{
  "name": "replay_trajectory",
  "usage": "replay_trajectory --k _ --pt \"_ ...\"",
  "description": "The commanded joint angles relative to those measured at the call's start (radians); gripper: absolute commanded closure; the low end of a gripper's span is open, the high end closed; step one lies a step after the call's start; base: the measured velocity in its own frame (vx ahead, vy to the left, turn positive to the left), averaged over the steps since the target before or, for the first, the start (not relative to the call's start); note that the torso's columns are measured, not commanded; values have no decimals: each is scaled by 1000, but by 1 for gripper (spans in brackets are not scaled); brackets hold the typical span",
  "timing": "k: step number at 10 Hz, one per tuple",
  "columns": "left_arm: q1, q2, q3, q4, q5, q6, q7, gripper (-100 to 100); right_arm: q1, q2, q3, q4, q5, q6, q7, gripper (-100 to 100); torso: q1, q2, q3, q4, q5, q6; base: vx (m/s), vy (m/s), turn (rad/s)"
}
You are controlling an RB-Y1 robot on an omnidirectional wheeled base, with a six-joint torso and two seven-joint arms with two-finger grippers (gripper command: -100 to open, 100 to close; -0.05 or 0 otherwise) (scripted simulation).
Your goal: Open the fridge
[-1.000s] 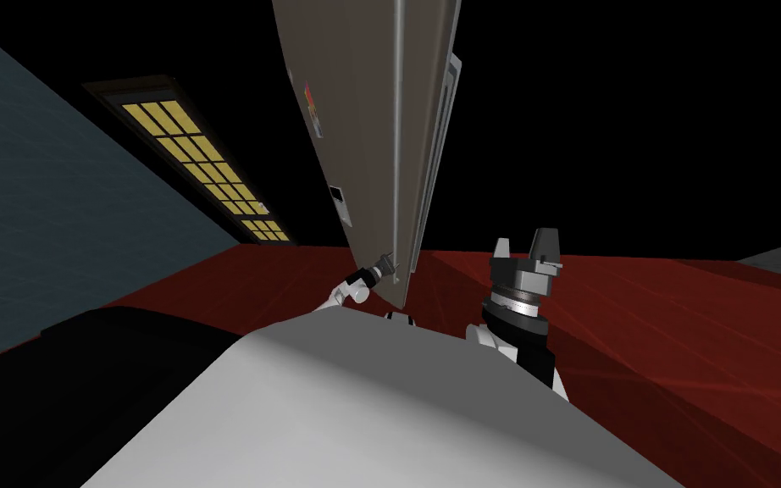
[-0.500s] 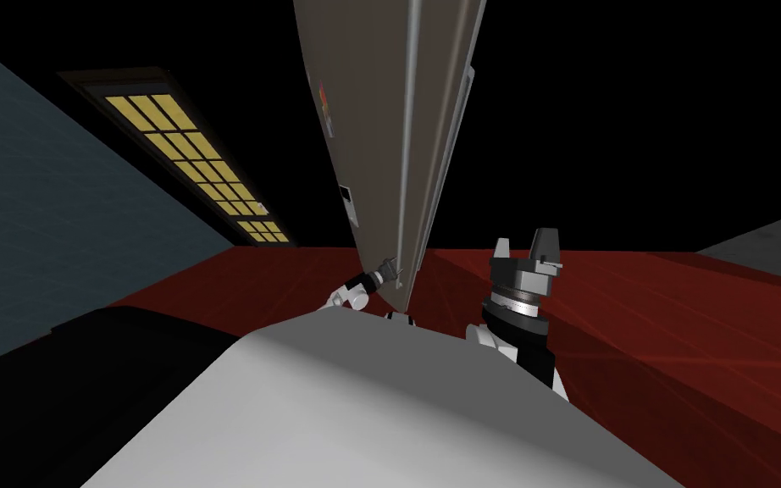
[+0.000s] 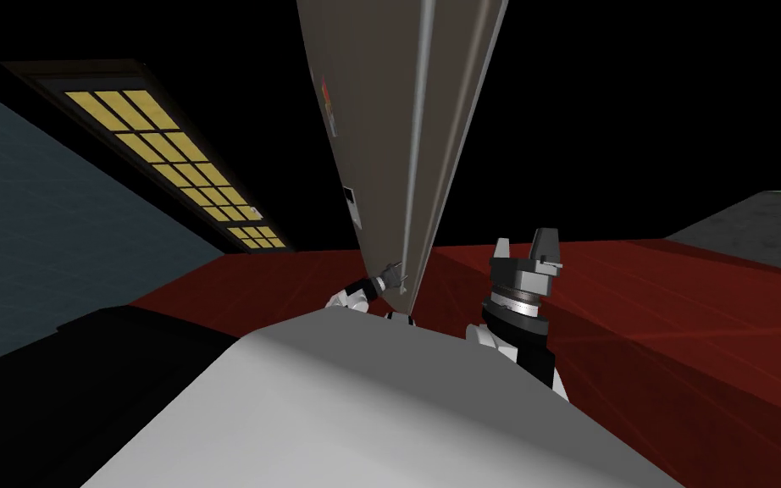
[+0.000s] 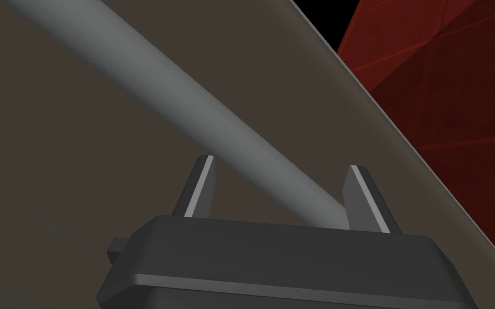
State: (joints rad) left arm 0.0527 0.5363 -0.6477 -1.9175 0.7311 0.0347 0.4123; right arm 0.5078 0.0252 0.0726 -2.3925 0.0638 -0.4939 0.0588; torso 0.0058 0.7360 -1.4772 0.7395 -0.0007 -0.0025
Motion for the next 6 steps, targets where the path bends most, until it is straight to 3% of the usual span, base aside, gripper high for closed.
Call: replay_trajectory --k 1,3,4,5,6 --pt "6 32 -35 -27 2 -19 -13 100 0 0 0 0 0 0 0 0 -3 -2 0 0 0 -2 -74 252 -79" --pt "15 61 -85 -63 5 -32 -24 100 0 0 0 0 0 0 0 0 0 -2 -1 0 0 0 -53 314 -153" --pt "15 61 -85 -63 5 -32 -24 100 0 0 0 0 0 0 0 0 -2 -2 -1 0 0 1 -71 276 -65" --pt "20 75 -109 -81 7 -39 -29 100 0 0 0 0 0 0 0 0 -4 -3 -1 0 0 -1 -59 251 -74" --pt "-23 13 -55 -25 21 -28 -50 -100 0 0 0 0 0 0 0 0 -5 -3 -1 0 0 0 -139 201 -296"
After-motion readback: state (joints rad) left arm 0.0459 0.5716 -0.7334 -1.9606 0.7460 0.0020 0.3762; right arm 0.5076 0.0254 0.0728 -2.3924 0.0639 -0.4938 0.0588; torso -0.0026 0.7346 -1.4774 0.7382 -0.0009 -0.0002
